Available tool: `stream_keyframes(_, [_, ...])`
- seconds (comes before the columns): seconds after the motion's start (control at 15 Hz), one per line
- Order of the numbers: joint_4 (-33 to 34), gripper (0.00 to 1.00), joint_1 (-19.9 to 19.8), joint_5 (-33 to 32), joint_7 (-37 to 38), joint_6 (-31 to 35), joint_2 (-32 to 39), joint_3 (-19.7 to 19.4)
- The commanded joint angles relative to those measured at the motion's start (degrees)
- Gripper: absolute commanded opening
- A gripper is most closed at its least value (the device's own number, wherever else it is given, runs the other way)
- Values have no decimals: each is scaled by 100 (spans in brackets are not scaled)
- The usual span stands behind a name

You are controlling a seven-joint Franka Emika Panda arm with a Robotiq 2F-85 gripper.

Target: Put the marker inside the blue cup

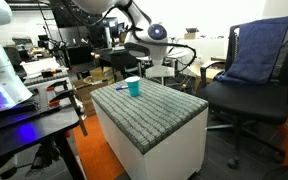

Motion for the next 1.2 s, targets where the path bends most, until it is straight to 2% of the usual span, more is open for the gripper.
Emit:
stream_keyframes(0.0, [-764, 100, -367, 62, -113, 534, -181, 308])
stream_keyframes(0.67, [-1729, 100, -656, -448, 484, 1685, -219, 801])
stream_keyframes(1.13, [-2128, 100, -345, -1341, 1517, 2190, -785, 603])
